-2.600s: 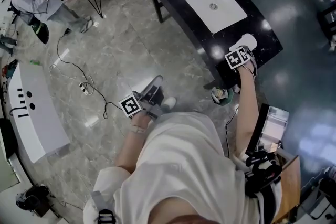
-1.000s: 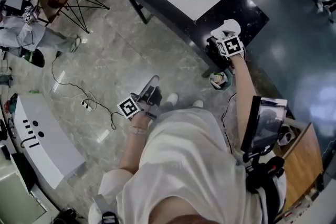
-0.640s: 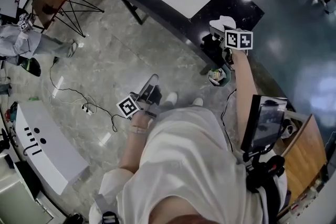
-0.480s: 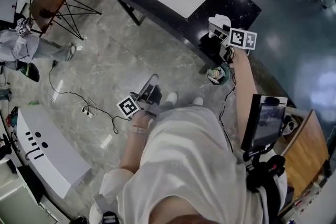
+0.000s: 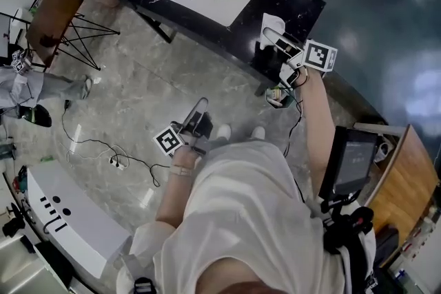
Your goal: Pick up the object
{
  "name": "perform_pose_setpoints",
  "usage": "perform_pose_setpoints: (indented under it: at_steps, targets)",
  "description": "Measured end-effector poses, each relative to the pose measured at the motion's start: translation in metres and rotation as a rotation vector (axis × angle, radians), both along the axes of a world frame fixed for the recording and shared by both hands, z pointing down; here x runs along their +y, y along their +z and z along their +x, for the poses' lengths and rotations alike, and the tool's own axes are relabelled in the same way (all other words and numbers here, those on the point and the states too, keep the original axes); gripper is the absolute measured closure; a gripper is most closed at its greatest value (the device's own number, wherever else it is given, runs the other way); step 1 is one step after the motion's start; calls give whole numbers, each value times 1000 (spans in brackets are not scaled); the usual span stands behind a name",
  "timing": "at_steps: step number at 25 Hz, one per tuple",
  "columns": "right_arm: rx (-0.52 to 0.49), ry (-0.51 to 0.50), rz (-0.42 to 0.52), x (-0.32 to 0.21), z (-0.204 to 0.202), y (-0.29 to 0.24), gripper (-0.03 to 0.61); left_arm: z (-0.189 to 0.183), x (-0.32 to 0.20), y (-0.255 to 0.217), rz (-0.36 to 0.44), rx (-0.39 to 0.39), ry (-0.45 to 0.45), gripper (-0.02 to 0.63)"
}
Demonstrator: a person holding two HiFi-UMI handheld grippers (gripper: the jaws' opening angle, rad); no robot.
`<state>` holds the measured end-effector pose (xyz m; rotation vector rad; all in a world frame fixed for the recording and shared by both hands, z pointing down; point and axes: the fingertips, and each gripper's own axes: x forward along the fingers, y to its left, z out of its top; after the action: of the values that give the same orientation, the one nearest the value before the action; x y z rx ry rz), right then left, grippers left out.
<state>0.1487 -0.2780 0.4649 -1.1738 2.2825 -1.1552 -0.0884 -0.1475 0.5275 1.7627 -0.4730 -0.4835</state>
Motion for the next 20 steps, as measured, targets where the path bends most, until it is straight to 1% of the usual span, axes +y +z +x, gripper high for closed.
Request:
perform_pose_setpoints:
  at_steps: [2, 8, 14, 20]
  targets:
    - [-58, -20, 38, 10, -7, -16, 327, 8, -2, 0, 4, 4, 26, 609]
    - [-150, -44, 123, 40, -14, -47, 327, 39, -13, 8, 6, 16, 114, 609]
    - [-245, -49, 158, 66, -18, -60, 327, 77, -23, 9, 15, 37, 209, 609]
    - [-385, -40, 209, 106, -10, -72, 327, 114, -18, 0, 28, 69, 306, 609]
